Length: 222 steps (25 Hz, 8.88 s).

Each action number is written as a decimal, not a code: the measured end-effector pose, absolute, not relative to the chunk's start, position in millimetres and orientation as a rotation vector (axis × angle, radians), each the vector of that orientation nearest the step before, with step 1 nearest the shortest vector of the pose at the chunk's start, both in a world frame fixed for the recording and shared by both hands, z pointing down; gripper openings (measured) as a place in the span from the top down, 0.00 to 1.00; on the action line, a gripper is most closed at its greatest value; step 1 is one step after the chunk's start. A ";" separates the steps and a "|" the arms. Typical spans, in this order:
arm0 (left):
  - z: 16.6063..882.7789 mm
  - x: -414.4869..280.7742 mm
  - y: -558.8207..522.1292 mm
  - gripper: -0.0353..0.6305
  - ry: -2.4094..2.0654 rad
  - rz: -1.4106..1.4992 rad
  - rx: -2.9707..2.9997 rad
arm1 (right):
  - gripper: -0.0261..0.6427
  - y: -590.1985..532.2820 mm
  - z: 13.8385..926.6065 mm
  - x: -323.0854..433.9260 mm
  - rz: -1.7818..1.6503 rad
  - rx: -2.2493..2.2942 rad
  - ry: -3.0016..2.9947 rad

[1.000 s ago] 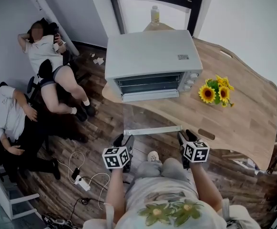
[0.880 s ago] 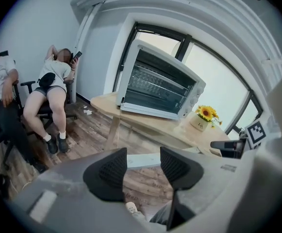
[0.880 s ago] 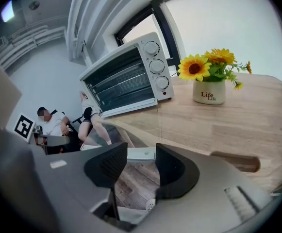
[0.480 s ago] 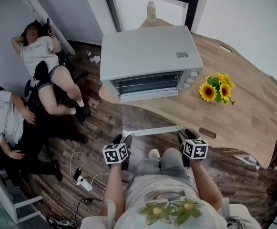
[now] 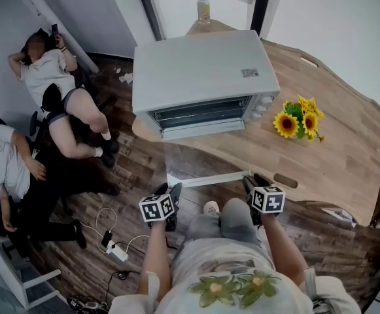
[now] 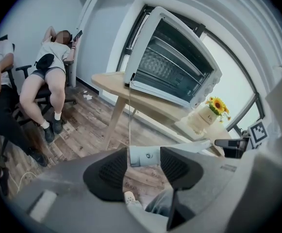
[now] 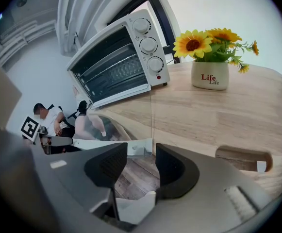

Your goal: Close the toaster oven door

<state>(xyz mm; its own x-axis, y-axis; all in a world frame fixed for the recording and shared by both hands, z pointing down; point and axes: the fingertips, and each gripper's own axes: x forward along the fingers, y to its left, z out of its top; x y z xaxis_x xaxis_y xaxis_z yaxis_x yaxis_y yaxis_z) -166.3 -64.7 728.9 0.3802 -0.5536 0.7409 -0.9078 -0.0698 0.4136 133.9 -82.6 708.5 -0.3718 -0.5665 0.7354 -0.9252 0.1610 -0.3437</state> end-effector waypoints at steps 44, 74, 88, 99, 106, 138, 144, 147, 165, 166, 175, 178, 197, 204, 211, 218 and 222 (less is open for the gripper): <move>690.9 -169.2 -62.4 0.68 -1.279 0.352 1.706 | 0.65 -82.9 679.1 123.3 1.055 1.308 -2.211; 651.0 -172.4 -68.6 0.67 -1.300 0.210 1.764 | 0.84 -87.6 663.9 109.2 0.811 1.311 -2.206; 629.1 -175.0 -73.6 0.66 -1.350 0.224 1.838 | 0.85 -89.0 644.7 108.5 0.789 1.335 -2.193; 609.4 -178.2 -79.7 0.65 -1.416 0.256 1.926 | 0.85 -93.6 630.5 109.4 0.793 1.378 -2.221; 599.2 -185.6 -74.6 0.65 -1.456 0.227 1.926 | 0.85 -95.2 622.5 109.6 0.784 1.388 -2.240; 589.4 -154.1 -91.8 0.66 -1.430 0.302 1.977 | 0.85 -108.1 582.1 106.5 0.753 1.434 -2.282; 587.7 -160.2 -95.7 0.73 -1.470 0.323 1.970 | 0.85 -111.2 578.1 105.6 0.756 1.449 -2.283; 587.3 -163.9 -97.5 0.78 -1.490 0.327 1.964 | 0.85 -112.2 575.7 105.4 0.758 1.458 -2.285; 572.3 -165.4 -109.2 0.80 -1.522 0.339 1.968 | 0.85 -122.9 559.0 104.7 0.731 1.470 -2.311; 571.6 -165.6 -109.6 0.80 -1.523 0.333 1.965 | 0.85 -123.4 558.1 104.6 0.726 1.472 -2.313; 562.0 -166.5 -116.9 0.80 -1.525 0.290 1.971 | 0.85 -130.7 548.5 104.4 0.711 1.492 -2.324; 558.7 -167.2 -117.5 0.80 -1.525 0.279 1.974 | 0.85 -131.7 544.5 103.5 0.708 1.493 -2.323; 544.2 -169.8 -130.4 0.80 -1.530 0.238 1.972 | 0.85 -144.3 529.5 102.0 0.701 1.508 -2.344; 543.3 -169.1 -132.3 0.80 -1.523 0.243 1.967 | 0.85 -146.0 528.1 102.6 0.703 1.505 -2.334; 535.4 -170.8 -141.9 0.80 -1.524 0.212 1.975 | 0.85 -155.6 519.9 101.2 0.716 1.507 -2.359; 529.4 -171.1 -150.7 0.80 -1.510 0.197 1.979 | 0.85 -164.3 512.2 101.4 0.711 1.508 -2.377; 526.5 -172.4 -153.4 0.80 -1.516 0.193 1.983 | 0.85 -167.7 509.4 100.0 0.710 1.507 -2.386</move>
